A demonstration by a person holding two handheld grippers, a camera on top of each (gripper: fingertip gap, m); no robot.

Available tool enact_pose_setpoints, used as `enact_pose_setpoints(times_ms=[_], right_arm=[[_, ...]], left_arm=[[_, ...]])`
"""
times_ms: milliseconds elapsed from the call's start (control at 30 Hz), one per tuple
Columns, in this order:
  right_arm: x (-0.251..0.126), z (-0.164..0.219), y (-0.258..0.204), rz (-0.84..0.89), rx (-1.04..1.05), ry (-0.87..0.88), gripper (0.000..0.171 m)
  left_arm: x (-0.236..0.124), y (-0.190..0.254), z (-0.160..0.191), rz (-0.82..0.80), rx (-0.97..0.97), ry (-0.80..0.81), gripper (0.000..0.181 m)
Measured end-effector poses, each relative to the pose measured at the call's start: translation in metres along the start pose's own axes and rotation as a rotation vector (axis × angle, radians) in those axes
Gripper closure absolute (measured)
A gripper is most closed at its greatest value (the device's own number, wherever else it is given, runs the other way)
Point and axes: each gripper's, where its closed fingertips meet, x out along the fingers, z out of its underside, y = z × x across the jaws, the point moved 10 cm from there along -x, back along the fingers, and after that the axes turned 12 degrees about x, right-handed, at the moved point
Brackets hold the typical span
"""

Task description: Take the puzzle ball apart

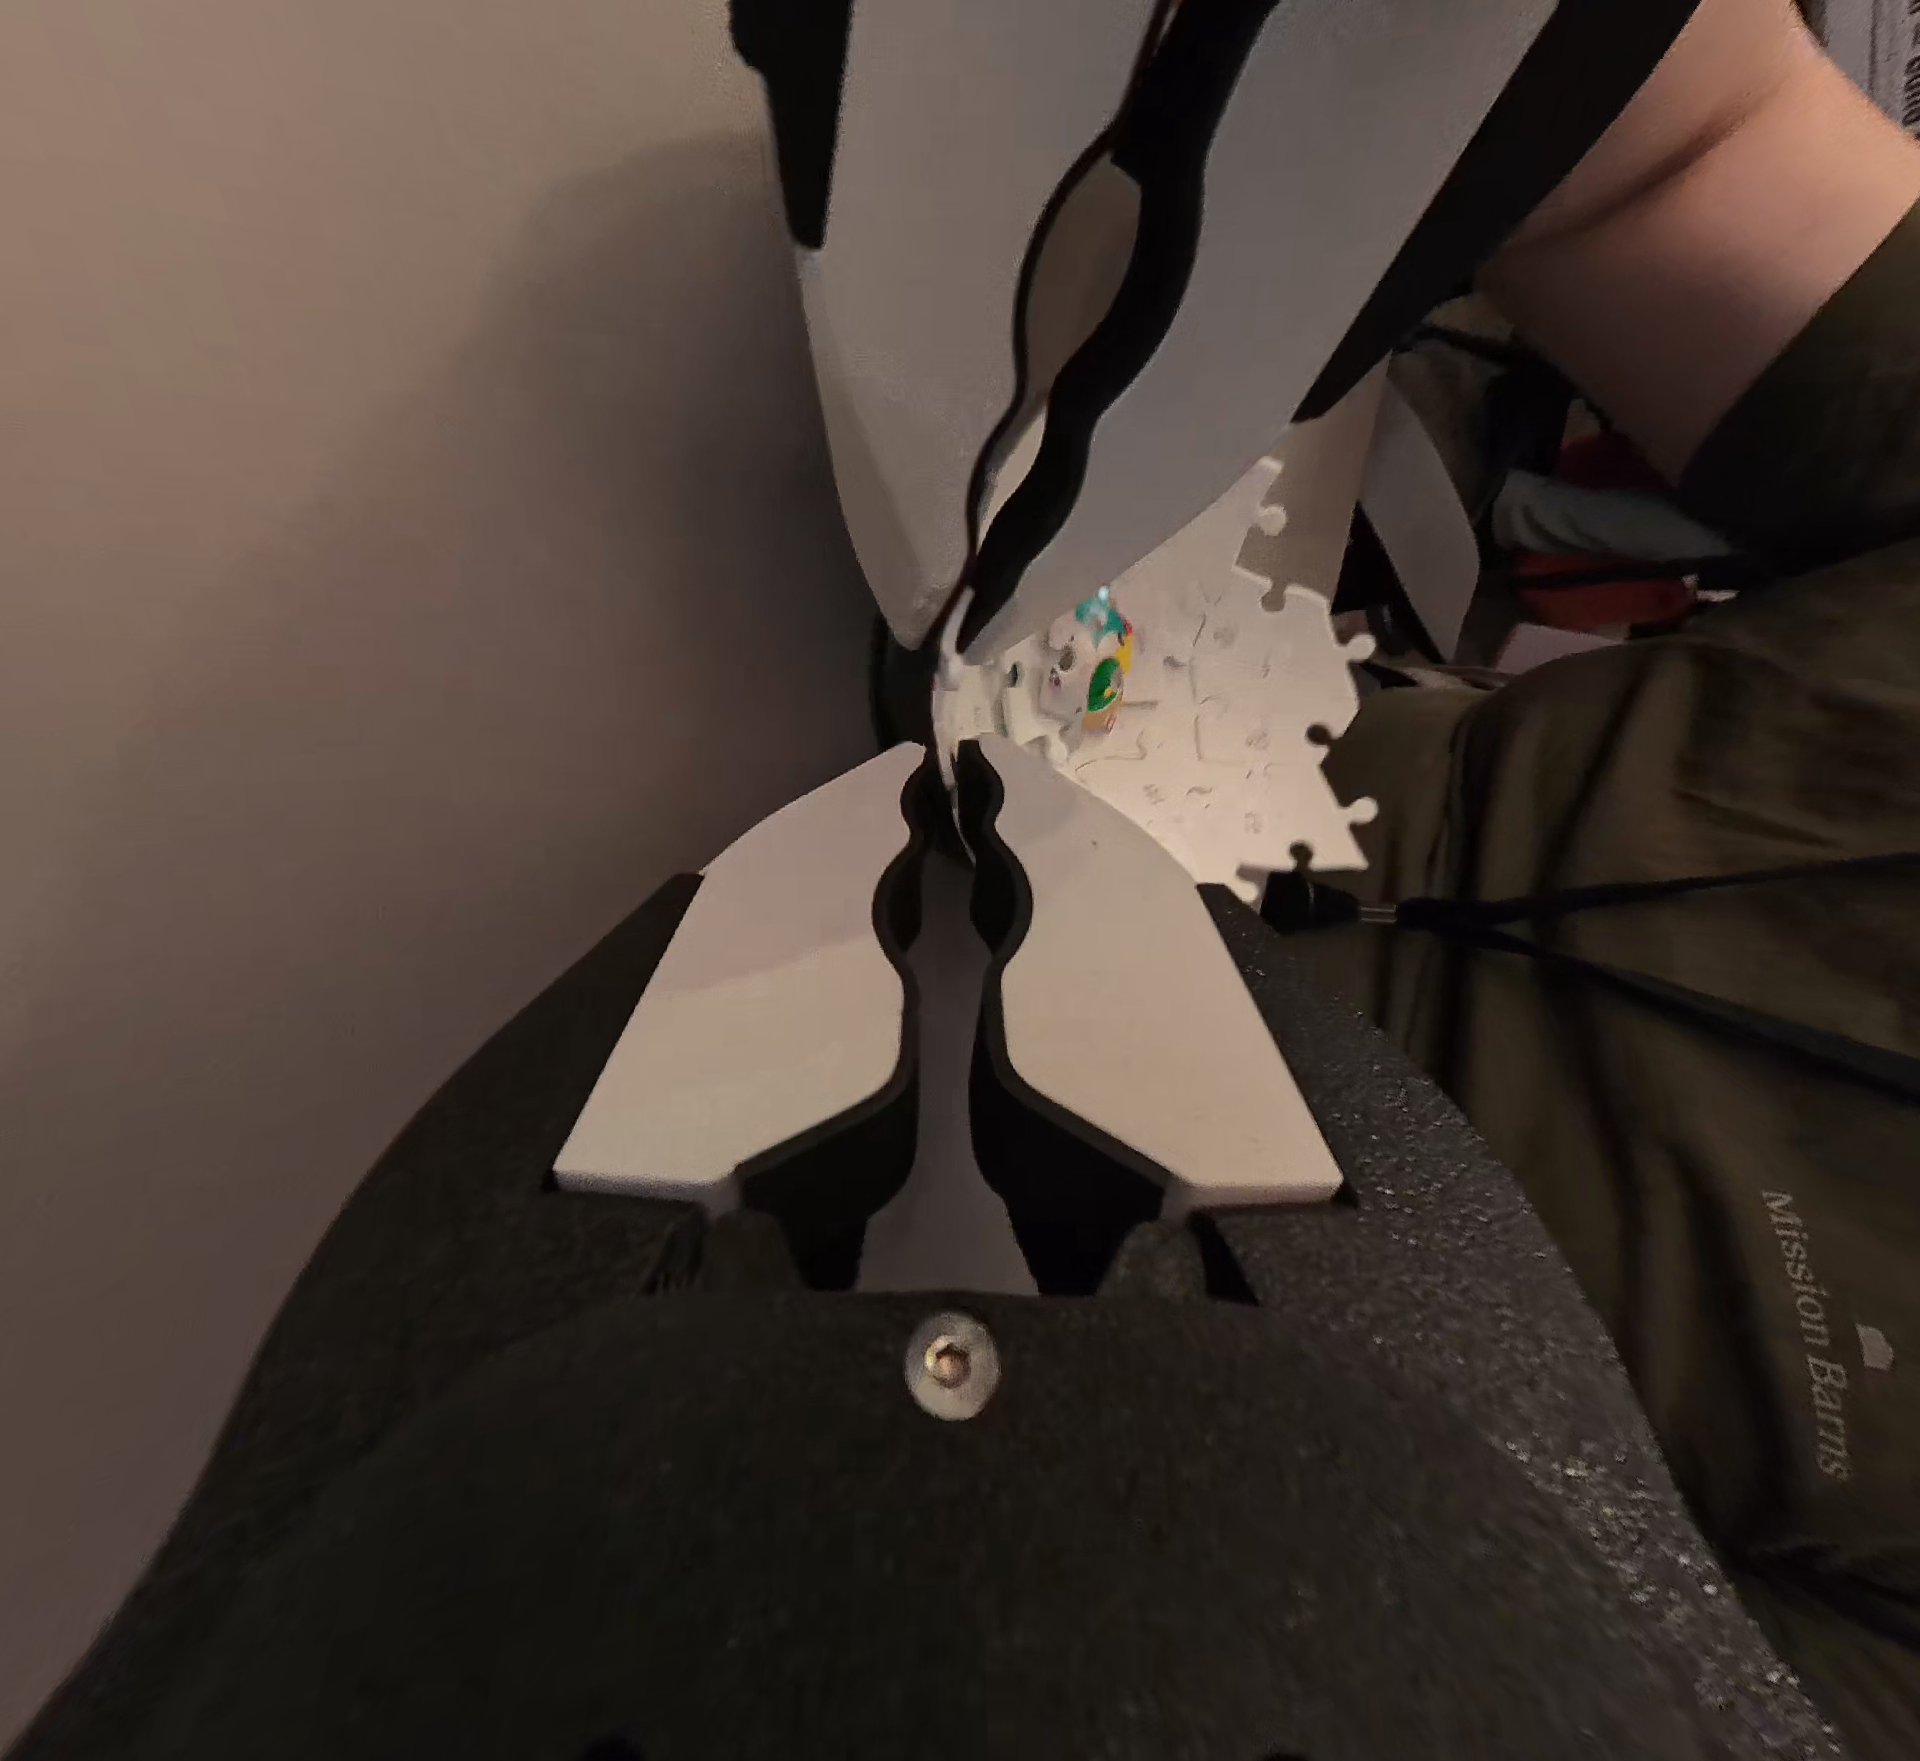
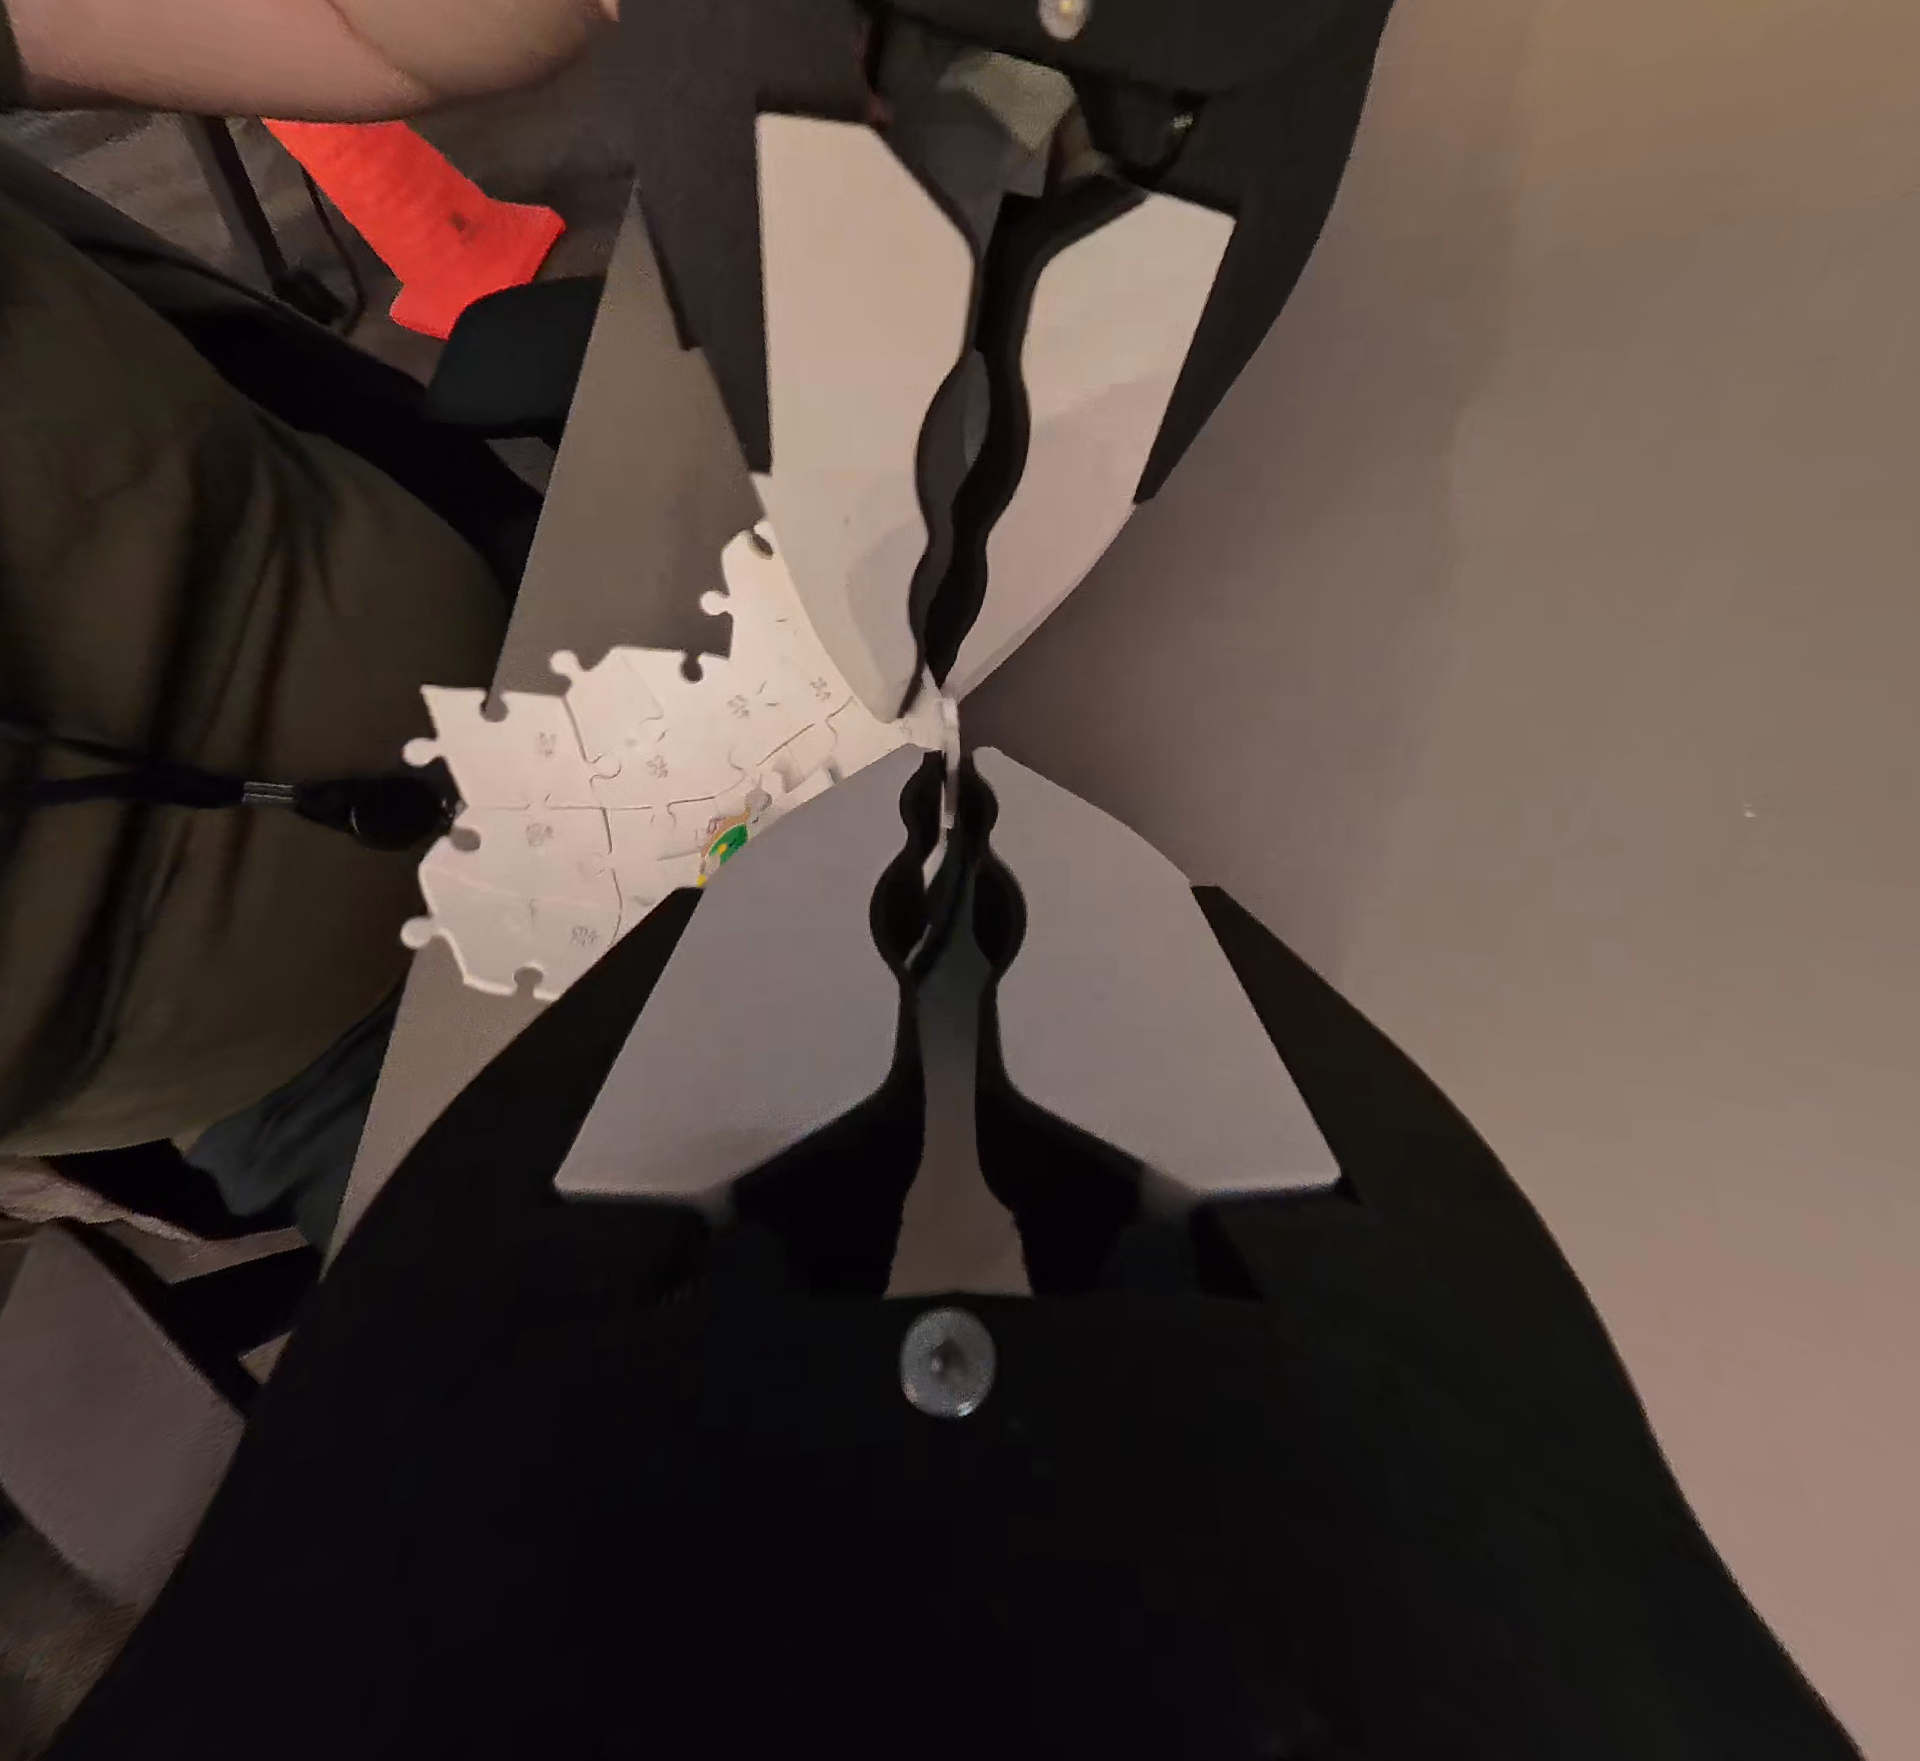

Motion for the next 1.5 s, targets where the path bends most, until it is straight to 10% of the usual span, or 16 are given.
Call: enact_pose_setpoints(times_ms=[533,1033,1500], right_arm=[[-0.006,0.014,-0.009,0.084,-0.344,0.139,0.167],[-0.005,0.016,0.005,0.008,-0.087,0.110,0.166],[-0.007,0.018,-0.006,0.078,-0.357,0.142,0.166]], left_arm=[[-0.002,-0.014,-0.009,0.160,0.029,-0.008,0.176],[-0.002,-0.012,-0.012,0.070,0.047,-0.010,0.178],[-0.004,-0.015,-0.012,0.140,0.026,0.010,0.176]])
